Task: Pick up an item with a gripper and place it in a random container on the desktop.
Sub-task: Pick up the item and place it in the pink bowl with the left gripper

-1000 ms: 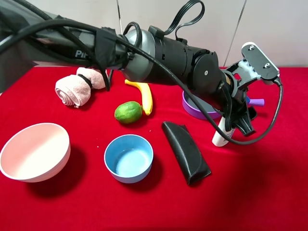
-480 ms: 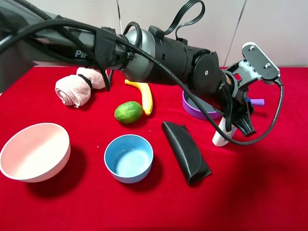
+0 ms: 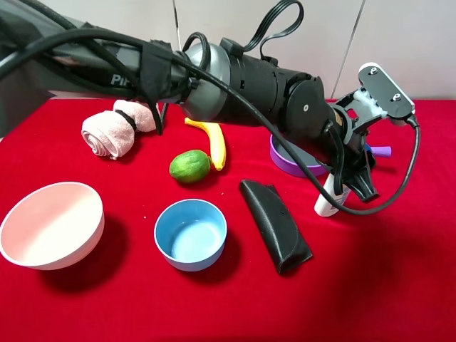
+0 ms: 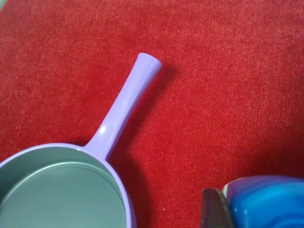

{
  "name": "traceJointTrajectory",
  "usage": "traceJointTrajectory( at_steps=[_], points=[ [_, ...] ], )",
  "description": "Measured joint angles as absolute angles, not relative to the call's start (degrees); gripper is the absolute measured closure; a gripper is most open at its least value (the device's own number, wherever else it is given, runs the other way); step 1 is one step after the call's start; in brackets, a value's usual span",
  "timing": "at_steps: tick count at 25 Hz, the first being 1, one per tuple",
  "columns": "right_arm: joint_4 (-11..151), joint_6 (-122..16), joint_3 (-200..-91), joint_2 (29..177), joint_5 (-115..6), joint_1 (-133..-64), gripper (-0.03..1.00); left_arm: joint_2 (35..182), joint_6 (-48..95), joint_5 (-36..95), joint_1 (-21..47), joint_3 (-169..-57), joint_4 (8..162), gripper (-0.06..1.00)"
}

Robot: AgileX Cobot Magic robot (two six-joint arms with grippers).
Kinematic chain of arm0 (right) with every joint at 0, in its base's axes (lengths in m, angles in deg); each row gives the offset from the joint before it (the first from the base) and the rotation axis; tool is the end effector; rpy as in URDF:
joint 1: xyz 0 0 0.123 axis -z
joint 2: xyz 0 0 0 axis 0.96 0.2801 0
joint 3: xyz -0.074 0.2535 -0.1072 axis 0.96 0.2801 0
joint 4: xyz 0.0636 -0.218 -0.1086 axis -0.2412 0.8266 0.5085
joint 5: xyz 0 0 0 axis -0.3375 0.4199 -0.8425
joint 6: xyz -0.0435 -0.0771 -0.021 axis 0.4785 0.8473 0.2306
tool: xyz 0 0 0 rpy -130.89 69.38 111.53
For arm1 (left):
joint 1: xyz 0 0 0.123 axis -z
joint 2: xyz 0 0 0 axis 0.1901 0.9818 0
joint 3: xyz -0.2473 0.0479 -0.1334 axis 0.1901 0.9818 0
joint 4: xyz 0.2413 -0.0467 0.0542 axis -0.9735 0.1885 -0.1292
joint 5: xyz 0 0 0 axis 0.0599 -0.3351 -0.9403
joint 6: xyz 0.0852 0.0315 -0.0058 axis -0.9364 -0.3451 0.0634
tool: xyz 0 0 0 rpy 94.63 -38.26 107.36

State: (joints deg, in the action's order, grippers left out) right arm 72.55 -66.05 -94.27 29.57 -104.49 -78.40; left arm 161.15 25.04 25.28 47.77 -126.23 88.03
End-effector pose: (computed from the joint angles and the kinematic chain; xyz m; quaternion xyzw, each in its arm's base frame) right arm -0.0057 0.0071 0.2809 -0.1074 0.8353 0.0242 0.5386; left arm 0.2578 -0.4312 0.1822 0.5481 0.6969 -0.1825 0.4250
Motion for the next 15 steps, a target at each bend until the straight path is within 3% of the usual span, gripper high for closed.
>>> traceJointTrajectory(
  at_steps=[15],
  points=[
    [72.5,-66.0,-94.3,29.6,-104.5,-78.4,0.27,156.3,25.0,17.9,47.5,-126.2,86.4,0.55]
  ],
)
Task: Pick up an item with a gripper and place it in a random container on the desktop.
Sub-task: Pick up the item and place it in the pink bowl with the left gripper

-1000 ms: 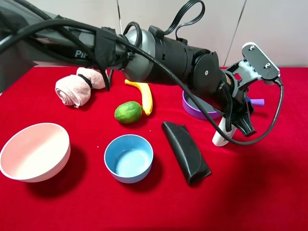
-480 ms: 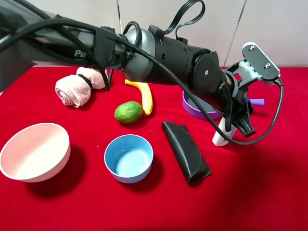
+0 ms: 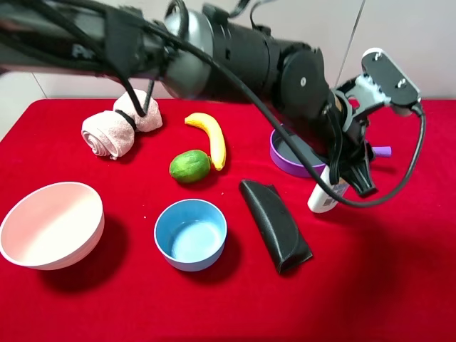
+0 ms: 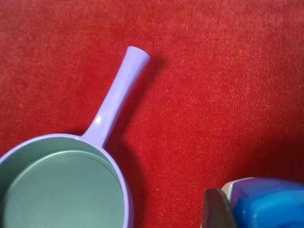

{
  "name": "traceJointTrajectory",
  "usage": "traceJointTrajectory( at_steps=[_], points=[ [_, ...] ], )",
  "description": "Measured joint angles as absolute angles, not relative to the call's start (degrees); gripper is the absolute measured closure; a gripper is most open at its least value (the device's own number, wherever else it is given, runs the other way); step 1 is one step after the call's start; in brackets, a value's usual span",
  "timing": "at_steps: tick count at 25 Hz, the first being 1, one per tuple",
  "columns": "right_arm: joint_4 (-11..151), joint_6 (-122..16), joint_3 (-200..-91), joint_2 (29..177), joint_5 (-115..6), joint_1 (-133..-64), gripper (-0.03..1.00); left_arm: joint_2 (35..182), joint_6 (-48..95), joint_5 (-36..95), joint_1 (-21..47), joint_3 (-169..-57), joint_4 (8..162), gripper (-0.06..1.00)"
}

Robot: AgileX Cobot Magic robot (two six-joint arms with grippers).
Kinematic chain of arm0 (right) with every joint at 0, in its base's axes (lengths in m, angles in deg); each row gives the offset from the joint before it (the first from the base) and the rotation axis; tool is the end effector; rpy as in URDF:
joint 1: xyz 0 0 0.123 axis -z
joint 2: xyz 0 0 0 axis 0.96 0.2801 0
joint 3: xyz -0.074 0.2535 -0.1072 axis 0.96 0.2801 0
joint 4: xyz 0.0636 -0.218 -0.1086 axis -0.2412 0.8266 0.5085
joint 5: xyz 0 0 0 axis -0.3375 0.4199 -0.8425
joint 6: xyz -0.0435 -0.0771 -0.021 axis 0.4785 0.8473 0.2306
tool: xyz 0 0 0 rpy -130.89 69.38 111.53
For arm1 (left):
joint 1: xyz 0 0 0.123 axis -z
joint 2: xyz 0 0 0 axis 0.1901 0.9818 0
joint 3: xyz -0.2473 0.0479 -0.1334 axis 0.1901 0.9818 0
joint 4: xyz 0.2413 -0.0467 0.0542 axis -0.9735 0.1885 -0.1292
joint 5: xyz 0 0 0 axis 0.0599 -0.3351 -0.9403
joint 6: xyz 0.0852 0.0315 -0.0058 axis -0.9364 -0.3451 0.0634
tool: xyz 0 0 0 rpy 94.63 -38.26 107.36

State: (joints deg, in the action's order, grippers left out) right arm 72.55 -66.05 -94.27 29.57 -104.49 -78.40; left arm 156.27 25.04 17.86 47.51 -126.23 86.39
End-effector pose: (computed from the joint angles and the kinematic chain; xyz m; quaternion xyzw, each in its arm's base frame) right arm -0.0057 0.0071 0.2809 -0.1074 0.8353 0.0242 0.5386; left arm 0.2505 -0.4200 0.2153 0.5689 0.6918 -0.1801 0.4066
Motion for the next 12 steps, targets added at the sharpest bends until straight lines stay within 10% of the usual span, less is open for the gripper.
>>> traceJointTrajectory(
  at_steps=[12],
  points=[
    [72.5,-66.0,-94.3,29.6,-104.5,-78.4,0.27,149.0,26.8,9.9,46.7,-126.2,85.8,0.56]
  ],
)
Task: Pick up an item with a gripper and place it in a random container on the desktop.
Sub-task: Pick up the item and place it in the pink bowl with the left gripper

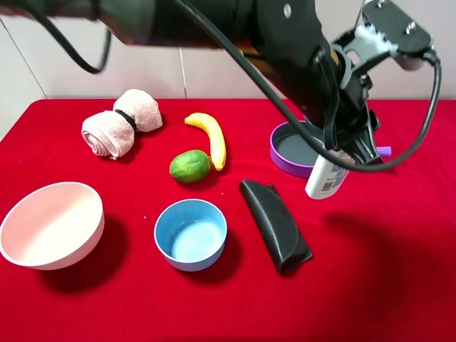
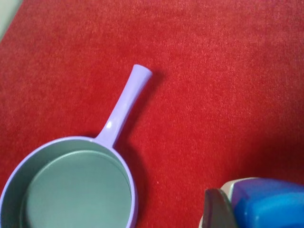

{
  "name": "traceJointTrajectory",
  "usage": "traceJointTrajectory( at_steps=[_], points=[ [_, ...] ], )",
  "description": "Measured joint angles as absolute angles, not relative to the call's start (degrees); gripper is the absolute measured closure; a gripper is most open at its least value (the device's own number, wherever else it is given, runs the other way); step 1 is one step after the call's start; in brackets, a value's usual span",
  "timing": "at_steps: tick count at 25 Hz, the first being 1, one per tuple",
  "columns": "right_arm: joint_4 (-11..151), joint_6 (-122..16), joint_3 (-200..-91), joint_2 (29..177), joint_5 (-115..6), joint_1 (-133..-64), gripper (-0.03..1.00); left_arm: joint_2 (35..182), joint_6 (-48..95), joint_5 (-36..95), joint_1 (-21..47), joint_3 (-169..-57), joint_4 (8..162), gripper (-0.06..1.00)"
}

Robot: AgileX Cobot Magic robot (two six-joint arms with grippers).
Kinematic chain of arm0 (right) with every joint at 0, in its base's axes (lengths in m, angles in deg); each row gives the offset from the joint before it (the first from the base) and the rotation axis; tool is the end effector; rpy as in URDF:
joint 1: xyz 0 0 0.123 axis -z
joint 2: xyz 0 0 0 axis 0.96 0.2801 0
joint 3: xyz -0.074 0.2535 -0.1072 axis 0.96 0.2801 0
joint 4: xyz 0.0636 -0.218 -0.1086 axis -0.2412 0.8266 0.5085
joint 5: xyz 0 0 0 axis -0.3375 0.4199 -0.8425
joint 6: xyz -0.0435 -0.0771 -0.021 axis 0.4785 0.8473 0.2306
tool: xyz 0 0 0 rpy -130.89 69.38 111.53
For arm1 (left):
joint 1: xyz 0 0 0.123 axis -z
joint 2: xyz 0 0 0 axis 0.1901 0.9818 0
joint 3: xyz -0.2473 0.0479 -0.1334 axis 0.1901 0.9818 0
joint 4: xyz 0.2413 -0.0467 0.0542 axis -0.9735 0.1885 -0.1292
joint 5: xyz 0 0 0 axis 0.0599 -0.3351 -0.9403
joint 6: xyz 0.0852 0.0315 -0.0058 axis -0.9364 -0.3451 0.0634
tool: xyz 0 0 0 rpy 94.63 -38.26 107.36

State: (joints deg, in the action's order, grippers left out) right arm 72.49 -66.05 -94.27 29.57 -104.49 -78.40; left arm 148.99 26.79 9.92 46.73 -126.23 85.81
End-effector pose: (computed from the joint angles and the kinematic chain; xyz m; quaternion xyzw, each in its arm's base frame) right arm -0.0057 0.0071 0.2809 -0.1075 0.8353 0.0248 0.5387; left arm 0.2418 -0.3988 0.2664 0.5667 0.6956 -0.1905 0.3984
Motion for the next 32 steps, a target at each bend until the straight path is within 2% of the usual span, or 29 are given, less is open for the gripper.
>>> traceJointTrajectory(
  at_steps=[12,32],
  points=[
    [72.5,-66.0,-94.3,29.6,-104.5,-78.4,0.27,141.1,33.2,0.6,46.5,-126.1,80.0,0.56],
    [72.5,-66.0,-94.3,29.6,-104.5,-78.4,0.27,129.8,45.5,-19.3,41.5,-124.5,70.5,0.56]
  ],
)
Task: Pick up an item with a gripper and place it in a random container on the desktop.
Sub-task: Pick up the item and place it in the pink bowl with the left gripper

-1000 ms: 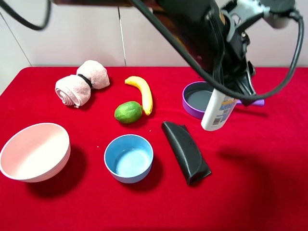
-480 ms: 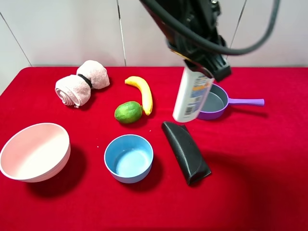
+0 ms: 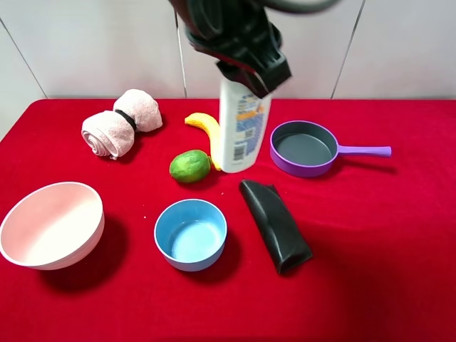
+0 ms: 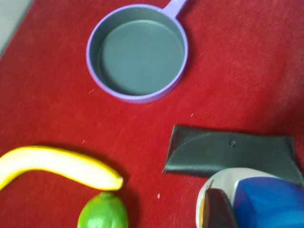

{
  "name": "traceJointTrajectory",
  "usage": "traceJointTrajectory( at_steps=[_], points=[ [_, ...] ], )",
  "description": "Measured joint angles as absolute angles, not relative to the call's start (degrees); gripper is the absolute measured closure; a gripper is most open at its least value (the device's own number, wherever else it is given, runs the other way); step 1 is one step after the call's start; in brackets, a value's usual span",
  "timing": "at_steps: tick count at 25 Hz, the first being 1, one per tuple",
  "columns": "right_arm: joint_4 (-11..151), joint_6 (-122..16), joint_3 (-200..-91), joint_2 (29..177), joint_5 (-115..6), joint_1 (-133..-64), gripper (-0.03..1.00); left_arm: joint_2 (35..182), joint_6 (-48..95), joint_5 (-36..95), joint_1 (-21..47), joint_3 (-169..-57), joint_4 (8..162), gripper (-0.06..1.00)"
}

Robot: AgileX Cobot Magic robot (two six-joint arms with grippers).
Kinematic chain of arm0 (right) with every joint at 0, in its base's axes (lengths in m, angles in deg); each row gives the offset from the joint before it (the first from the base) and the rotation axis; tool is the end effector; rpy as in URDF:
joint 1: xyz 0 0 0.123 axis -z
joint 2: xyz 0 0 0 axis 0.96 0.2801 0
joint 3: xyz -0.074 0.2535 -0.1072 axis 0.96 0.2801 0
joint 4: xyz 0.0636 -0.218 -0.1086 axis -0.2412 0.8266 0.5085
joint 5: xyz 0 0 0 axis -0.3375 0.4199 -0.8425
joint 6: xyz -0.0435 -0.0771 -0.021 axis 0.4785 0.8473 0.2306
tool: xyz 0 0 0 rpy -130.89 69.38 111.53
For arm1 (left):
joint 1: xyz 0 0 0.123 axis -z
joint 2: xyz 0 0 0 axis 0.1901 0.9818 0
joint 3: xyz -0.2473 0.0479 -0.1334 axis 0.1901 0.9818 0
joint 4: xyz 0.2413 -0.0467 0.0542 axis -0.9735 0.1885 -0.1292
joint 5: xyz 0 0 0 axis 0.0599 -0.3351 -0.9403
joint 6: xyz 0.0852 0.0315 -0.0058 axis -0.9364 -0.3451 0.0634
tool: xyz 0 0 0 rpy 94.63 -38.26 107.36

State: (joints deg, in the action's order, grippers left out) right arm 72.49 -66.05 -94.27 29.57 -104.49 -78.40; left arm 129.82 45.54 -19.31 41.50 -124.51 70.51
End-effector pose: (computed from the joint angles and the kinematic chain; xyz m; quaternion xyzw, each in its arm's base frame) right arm -0.0057 0.0071 0.2809 -0.1075 0.8353 0.0248 0.5387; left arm 0.2245 -0.2900 0.3631 0.5064 0.7923 -0.1090 0.3223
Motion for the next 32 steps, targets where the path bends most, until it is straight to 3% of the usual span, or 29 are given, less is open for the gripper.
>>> traceJointTrajectory(
  at_steps=[22,32],
  points=[
    [72.3,-66.0,-94.3,29.6,-104.5,-78.4,0.27,110.8,64.8,-33.7,38.8,-111.0,58.7,0.56],
    [72.3,-66.0,-94.3,29.6,-104.5,-78.4,0.27,105.9,72.1,-34.3,38.8,-108.7,52.7,0.56]
  ],
)
